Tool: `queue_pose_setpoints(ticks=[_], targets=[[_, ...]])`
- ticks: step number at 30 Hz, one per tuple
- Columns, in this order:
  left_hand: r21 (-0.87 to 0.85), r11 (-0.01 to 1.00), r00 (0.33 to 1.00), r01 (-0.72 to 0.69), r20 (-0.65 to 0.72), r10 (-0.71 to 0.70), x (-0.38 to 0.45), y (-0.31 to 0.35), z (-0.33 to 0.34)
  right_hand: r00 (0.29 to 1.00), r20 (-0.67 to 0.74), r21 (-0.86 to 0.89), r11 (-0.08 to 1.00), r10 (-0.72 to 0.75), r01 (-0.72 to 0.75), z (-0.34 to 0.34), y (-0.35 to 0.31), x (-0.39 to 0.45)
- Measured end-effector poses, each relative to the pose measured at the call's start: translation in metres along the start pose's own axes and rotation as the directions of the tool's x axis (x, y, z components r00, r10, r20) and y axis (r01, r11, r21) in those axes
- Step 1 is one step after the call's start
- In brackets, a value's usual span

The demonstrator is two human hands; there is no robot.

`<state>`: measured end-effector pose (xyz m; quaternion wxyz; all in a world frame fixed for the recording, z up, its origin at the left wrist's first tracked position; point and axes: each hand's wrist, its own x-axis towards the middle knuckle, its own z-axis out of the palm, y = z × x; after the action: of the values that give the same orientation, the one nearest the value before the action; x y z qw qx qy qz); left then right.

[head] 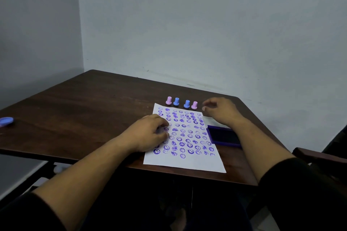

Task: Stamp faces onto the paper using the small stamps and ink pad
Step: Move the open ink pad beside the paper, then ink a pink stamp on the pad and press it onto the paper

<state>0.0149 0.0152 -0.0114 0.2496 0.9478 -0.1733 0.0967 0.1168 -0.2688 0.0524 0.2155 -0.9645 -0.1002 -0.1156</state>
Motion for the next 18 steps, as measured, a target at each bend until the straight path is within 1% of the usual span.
queue_pose_setpoints(ticks=[8,12,18], targets=[[0.062,0.997,0.999,-0.045,-0.005,0.045,0.0,-0.002,0.002,0.997,-0.028,0.058,0.996,0.067,-0.065,0.034,0.003,0.042],[0.091,0.994,0.998,-0.056,0.004,0.056,0.0,-0.001,0.003,0.996,-0.062,0.052,0.996,0.069,-0.066,0.046,0.006,0.058],[0.122,0.991,0.998,-0.062,0.011,0.061,-0.002,0.0,0.004,0.995,-0.058,0.065,0.995,0.085,-0.081,0.058,0.004,0.073]])
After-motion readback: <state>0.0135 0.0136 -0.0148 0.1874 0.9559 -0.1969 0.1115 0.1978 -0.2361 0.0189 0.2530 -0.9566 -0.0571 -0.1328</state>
